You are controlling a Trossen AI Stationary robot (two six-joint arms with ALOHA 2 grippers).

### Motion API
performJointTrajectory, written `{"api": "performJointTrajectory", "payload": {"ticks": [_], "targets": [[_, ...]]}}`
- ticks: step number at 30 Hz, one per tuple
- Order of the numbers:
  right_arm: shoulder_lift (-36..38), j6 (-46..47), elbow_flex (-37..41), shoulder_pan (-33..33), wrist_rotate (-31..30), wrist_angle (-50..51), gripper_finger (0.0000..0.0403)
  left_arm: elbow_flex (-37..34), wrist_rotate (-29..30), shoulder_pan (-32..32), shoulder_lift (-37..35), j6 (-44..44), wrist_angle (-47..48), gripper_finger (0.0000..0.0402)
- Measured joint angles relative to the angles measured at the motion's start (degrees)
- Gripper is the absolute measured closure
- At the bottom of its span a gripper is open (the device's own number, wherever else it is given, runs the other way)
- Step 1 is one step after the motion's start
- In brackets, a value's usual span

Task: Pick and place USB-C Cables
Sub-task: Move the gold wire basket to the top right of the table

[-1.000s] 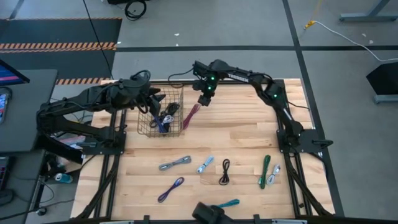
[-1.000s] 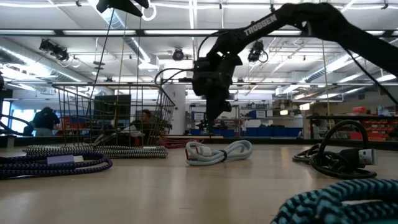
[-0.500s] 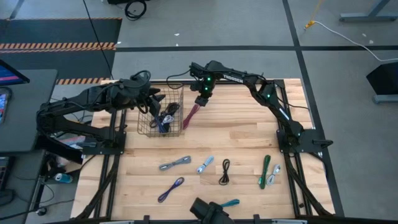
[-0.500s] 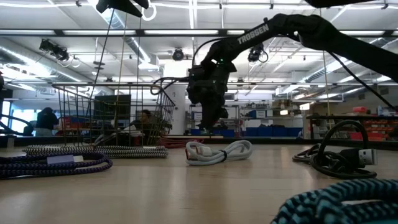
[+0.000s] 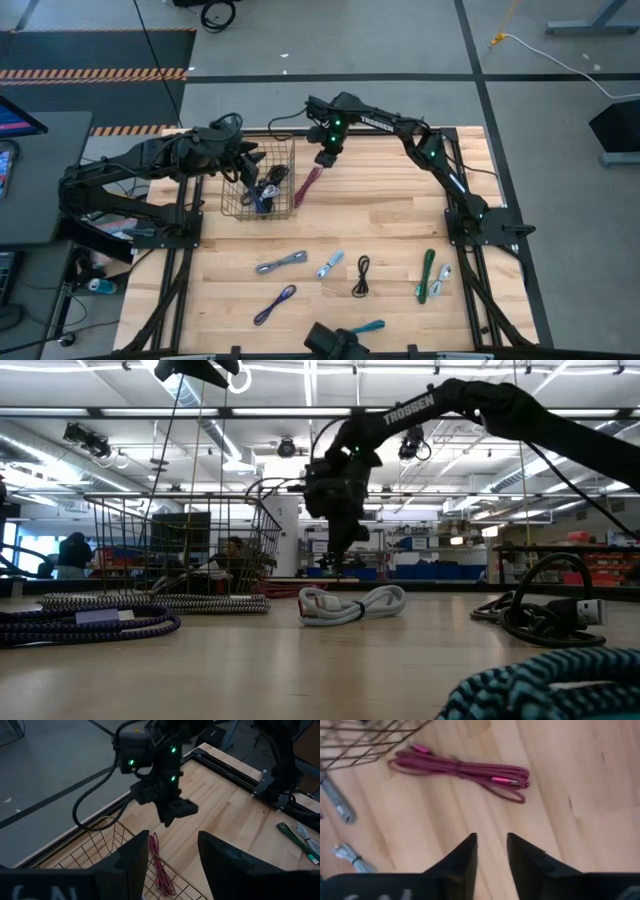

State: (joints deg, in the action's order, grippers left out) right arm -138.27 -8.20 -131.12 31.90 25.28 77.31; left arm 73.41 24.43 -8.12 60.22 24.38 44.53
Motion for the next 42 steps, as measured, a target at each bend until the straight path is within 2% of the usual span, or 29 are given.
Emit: {"api": "performJointTrajectory", "payload": {"ticks": [4, 6, 12, 18, 23, 30, 34, 39, 42], "targets": [[2.1, -2.4, -3.6, -1.8, -2.7, 3.0, 0.0376, 0.0, 0.0, 0.0, 0.0, 0.0, 0.1, 0.0225], [5.2, -3.7, -2.4, -2.7, -4.8, 2.3, 0.0393, 0.0, 0.0, 0.0, 0.0, 0.0, 0.5, 0.0225], [14.7, -3.6, -2.4, -7.1, -16.8, 2.3, 0.0399, 0.0, 1.7, -0.1, 0.2, 0.6, 1.7, 0.0225], [22.7, -3.3, -2.4, -12.4, -17.8, -2.3, 0.0400, 0.0, 3.7, -0.1, 0.2, 0.9, 2.7, 0.0225], [24.5, -4.8, -2.4, -18.1, -18.4, -2.1, 0.0401, 0.0, 4.1, -0.1, 0.2, 1.1, 4.4, 0.0225], [24.3, -3.8, -2.4, -25.2, -28.8, 2.6, 0.0402, 0.0, 3.8, -1.1, 1.3, 9.8, 17.8, 0.0225], [25.5, -2.0, -2.4, -27.5, -31.4, 3.4, 0.0402, -0.4, -0.2, -0.4, 3.4, 15.2, 23.6, 0.0225], [27.6, -1.4, -2.4, -28.8, -34.3, 3.8, 0.0402, -4.5, -8.8, 2.0, 7.0, 15.9, 21.9, 0.0225], [29.9, -0.7, -2.4, -28.9, -36.0, 3.9, 0.0402, -7.8, -11.8, 4.2, 10.0, 17.2, 20.9, 0.0225]]}}
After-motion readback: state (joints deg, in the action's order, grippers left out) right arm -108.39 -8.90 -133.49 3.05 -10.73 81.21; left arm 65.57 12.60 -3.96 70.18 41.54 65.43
